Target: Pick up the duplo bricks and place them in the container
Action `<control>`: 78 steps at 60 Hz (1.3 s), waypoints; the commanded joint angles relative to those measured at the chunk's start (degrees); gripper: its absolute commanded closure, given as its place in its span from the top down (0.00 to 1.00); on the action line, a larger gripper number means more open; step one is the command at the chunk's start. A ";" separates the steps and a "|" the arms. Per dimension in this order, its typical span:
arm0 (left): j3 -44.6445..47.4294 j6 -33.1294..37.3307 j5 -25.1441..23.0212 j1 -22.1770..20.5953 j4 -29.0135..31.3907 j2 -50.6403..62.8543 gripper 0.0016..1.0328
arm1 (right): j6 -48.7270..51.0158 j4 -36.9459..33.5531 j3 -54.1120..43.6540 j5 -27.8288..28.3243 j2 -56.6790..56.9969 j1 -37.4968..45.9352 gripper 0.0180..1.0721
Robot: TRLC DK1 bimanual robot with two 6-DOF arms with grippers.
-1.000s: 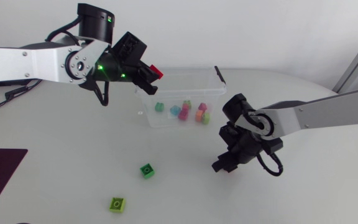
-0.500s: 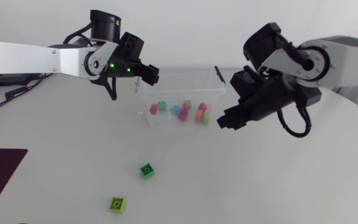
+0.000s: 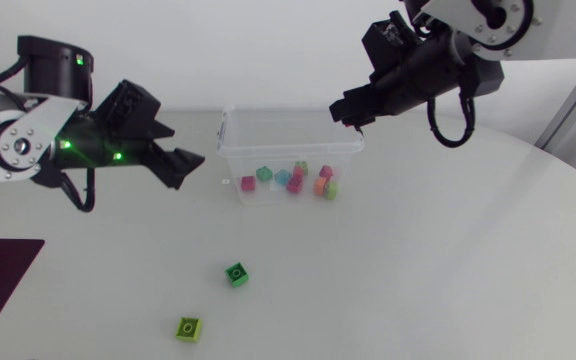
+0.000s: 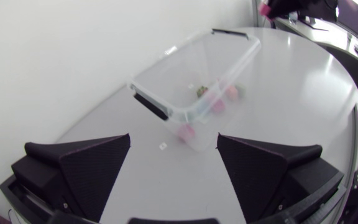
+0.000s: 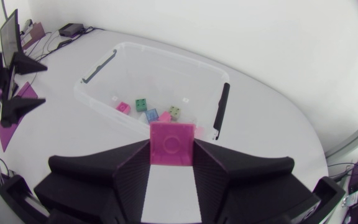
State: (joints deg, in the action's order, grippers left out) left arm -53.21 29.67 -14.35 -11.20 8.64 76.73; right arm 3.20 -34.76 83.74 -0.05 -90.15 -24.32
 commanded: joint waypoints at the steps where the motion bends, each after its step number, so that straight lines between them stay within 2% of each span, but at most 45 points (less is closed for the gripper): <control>1: 3.38 5.57 -1.73 1.01 1.73 -2.46 0.95 | 0.49 1.80 2.39 -0.03 -3.72 -0.47 0.25; 12: 10.67 20.43 -5.51 2.15 14.12 -8.79 0.95 | 0.75 7.69 6.08 -0.12 -11.89 -0.29 0.25; 21: 14.45 26.05 -6.92 1.62 19.48 -11.43 0.95 | 0.93 11.30 8.36 -1.26 -16.73 0.15 0.27; 24: 15.33 28.69 -7.45 1.53 22.56 -12.22 0.95 | 1.37 11.65 10.56 -1.79 -19.63 0.50 0.46; 26: 16.03 30.45 -7.80 1.45 24.31 -12.92 0.95 | 1.90 11.38 11.97 -2.67 -20.77 0.50 0.63; 28: 16.65 31.76 -8.06 1.36 25.90 -13.54 0.95 | 2.16 11.12 13.11 -3.46 -21.74 0.59 0.85; 30: 17.18 33.00 -8.06 1.01 27.13 -14.06 0.94 | 2.42 10.68 14.08 -3.55 -21.91 0.50 0.96; 42: 22.89 36.51 -8.06 -3.21 29.85 -17.67 0.94 | 3.30 8.48 13.64 -3.37 -16.11 -1.00 0.96; 56: 26.67 36.77 -7.54 -7.43 29.15 -17.40 0.93 | 4.80 6.20 1.33 -3.20 -4.16 -8.64 0.95; 62: 28.16 36.07 -6.04 -9.19 26.34 -14.50 0.93 | 4.36 3.74 -2.01 -3.29 -2.05 -12.07 0.95; 72: 27.99 35.81 -5.69 -9.10 21.59 -8.09 0.93 | 2.86 -0.48 -5.52 -3.64 -1.35 -18.75 0.95; 78: 27.55 35.54 -5.16 -9.28 19.30 -4.66 0.91 | 2.86 -3.03 -5.52 -1.97 -2.66 -20.86 0.95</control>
State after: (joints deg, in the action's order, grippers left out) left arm -26.39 64.55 -19.81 -20.01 28.67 69.65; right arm 6.85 -36.64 79.00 -2.61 -91.83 -44.34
